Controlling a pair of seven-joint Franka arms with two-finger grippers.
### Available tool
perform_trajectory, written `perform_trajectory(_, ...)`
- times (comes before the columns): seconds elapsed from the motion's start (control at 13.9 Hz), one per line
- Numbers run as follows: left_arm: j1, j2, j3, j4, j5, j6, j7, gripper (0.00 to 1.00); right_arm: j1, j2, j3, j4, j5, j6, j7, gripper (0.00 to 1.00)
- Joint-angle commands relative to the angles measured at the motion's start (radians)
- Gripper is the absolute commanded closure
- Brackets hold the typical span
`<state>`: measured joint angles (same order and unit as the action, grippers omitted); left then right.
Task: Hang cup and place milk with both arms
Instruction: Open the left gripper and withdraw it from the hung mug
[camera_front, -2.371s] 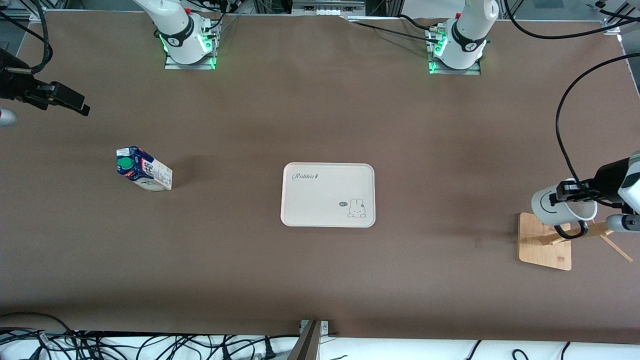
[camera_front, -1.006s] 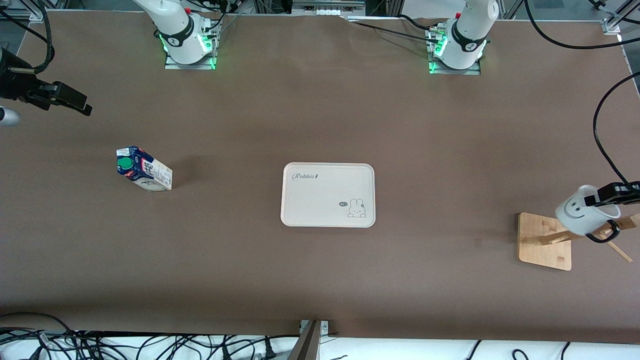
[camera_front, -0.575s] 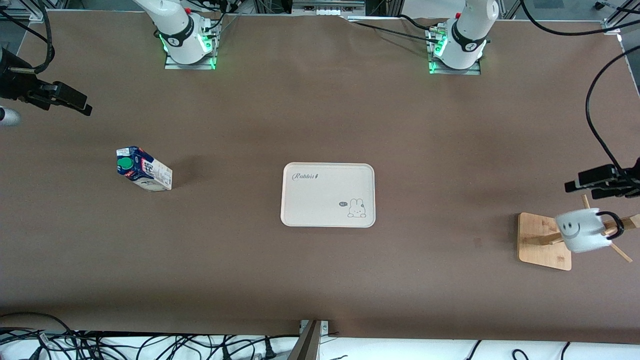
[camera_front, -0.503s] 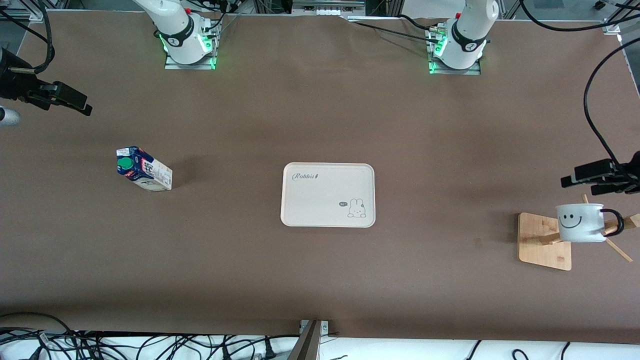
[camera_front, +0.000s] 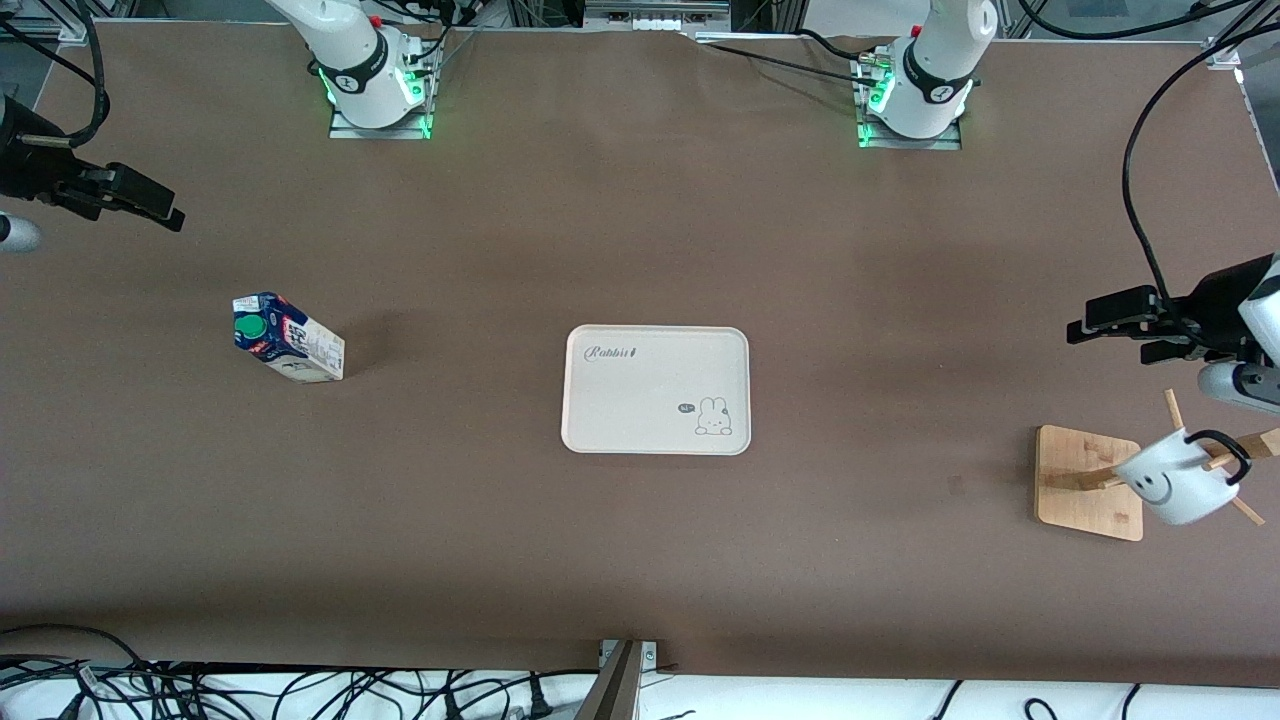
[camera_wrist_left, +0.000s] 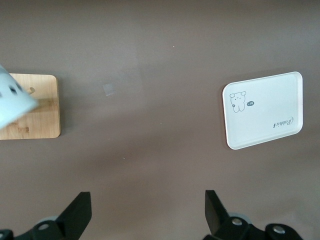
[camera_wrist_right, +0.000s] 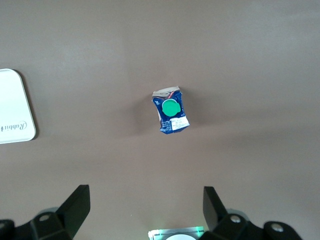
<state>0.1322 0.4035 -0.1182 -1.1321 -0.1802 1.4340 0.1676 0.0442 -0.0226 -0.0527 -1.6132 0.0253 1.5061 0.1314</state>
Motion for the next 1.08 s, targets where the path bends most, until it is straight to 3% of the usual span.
perform_trajectory(0.0, -0.014, -0.021, 0.006, -0.001, 0.060, -0.035, -0.005, 0.00, -0.010, 0.004, 0.011, 0.019, 0.007, -0.018, 0.014, 0.00)
perform_trajectory(0.29, -0.104, -0.043, 0.006, 0.000, 0.220, -0.076, -0.008, 0.00, -0.009, 0.003, 0.013, 0.019, 0.007, -0.020, 0.014, 0.00)
perform_trajectory(0.86, -0.146, -0.080, 0.012, -0.009, 0.232, -0.079, -0.049, 0.00, -0.009, 0.003, 0.013, 0.019, 0.007, -0.020, 0.016, 0.00)
perform_trajectory(1.01, -0.148, -0.155, 0.019, -0.097, 0.232, -0.067, -0.071, 0.00, -0.009, 0.003, 0.013, 0.019, 0.007, -0.020, 0.019, 0.00)
